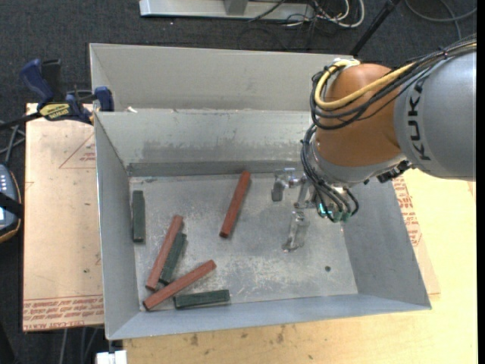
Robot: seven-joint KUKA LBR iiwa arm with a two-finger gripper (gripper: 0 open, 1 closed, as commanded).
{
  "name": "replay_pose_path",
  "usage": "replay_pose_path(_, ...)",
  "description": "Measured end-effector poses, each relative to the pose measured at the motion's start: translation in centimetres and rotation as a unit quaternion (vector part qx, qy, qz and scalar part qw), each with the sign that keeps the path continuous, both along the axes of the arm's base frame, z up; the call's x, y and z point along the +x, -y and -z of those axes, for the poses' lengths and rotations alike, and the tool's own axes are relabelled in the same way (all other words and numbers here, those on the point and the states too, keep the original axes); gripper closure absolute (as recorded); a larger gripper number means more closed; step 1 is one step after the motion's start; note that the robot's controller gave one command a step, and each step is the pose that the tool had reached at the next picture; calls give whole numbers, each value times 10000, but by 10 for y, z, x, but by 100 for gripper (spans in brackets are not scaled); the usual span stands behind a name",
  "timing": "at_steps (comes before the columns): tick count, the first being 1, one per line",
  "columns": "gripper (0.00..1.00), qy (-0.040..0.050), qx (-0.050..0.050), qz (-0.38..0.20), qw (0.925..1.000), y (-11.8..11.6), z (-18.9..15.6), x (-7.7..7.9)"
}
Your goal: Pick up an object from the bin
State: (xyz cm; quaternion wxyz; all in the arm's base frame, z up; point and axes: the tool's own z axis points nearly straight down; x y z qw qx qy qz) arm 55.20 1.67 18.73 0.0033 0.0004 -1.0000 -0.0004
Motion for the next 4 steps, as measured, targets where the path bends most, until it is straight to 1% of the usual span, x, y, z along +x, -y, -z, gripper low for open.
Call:
replay_pose_path(1, 0, 37, 1, 2, 10000, 0, -4, 2)
replay_pose_path(2, 0, 79, -12, -455, 9989, -20, 17, 14)
replay_pose_path(3, 0, -23, 4, -1136, 9935, -67, 32, 57)
replay_pose_path(4, 0, 95, 6, -1695, 9855, -87, 57, 50)
